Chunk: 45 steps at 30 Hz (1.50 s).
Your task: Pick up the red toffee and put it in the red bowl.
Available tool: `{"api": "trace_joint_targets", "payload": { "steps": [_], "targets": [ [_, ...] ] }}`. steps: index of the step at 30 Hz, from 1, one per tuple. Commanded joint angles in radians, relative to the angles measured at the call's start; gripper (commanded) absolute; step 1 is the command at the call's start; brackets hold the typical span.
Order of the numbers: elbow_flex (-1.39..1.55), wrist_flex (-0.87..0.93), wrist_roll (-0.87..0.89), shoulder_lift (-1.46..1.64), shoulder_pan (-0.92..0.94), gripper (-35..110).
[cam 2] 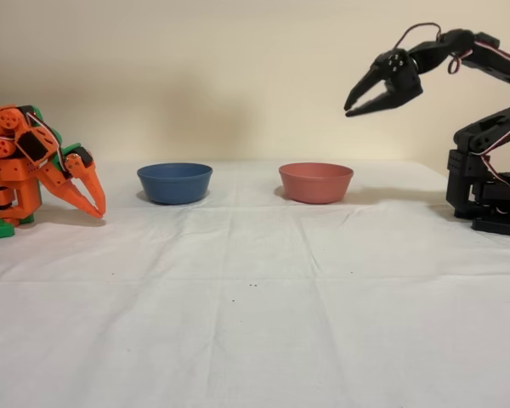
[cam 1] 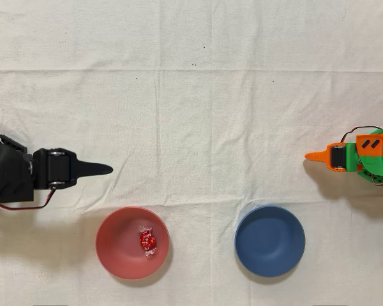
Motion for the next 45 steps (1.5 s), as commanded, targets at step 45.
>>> {"api": "trace_joint_targets", "payload": {
  "steps": [45],
  "targets": [
    [0.857,-0.066,-0.1,0.569,-0.095,1]
  ]
}}
